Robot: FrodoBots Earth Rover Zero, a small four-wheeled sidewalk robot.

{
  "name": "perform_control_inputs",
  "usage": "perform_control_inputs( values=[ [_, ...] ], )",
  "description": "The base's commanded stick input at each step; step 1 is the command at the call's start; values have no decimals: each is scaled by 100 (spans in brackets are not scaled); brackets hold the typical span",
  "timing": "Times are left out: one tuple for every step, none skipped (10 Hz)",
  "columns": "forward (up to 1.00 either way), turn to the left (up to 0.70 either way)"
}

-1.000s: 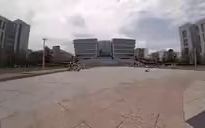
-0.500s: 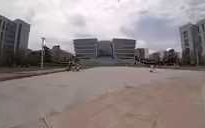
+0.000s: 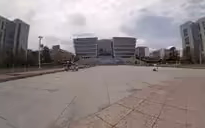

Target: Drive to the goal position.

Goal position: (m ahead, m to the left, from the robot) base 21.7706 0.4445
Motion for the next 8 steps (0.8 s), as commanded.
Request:
perform_control_inputs(
  values=[
    [100, 0],
    [100, 0],
    [100, 0],
    [100, 0],
    [100, 0],
    [100, 0],
    [100, 0],
    [100, 0]
  ],
)
